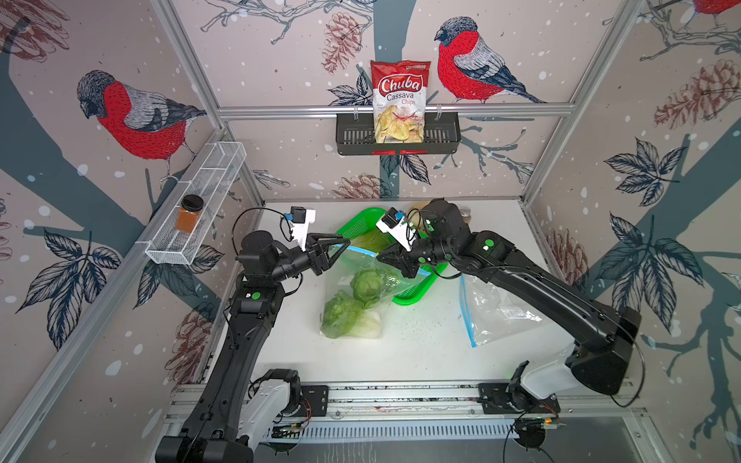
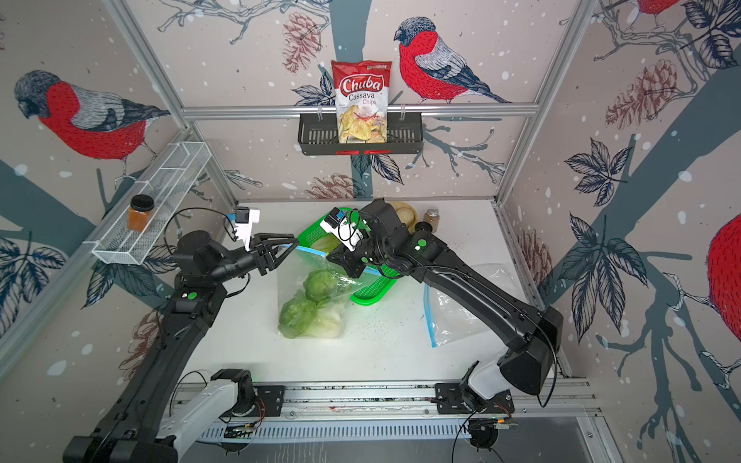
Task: Put the chinese cabbages into a zipper bag and zip it
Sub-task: Zip the zipper on the zipper food storage bag.
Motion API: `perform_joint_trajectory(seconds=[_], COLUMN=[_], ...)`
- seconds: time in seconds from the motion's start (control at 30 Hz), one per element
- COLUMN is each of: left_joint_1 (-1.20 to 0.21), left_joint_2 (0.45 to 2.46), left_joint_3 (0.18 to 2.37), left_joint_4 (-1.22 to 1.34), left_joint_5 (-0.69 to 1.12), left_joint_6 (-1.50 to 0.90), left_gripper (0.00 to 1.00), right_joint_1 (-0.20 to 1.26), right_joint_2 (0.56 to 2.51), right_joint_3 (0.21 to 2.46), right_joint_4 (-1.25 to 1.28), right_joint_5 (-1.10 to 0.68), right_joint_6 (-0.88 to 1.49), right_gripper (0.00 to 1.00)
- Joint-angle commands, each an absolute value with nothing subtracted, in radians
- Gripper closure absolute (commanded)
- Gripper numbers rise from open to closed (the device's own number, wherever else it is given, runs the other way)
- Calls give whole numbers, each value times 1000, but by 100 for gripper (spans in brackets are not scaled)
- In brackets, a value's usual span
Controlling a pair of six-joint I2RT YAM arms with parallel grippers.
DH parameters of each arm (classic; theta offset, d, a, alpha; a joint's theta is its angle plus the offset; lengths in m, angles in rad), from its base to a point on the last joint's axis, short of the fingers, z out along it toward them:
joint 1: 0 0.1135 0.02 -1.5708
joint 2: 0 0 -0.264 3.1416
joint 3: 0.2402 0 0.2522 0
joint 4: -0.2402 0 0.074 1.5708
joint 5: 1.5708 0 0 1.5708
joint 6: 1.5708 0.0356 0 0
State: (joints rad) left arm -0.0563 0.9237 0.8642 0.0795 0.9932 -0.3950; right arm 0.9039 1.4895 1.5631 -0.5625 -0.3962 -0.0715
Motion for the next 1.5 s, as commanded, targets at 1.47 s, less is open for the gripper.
perform_joint_trajectory(seconds=[1.47], left_joint_1=[-64], left_joint_2=[906], left_joint_3=[813], left_joint_4=[166], left_joint_5=[1036], left_joint_6=[-399], left_gripper=[94], right_joint_1=[900], right_joint_2=[1499], right_joint_3=[1569], right_joint_4=[-535], right_joint_5=[-387], right_joint_6=[-73], right_gripper=[97])
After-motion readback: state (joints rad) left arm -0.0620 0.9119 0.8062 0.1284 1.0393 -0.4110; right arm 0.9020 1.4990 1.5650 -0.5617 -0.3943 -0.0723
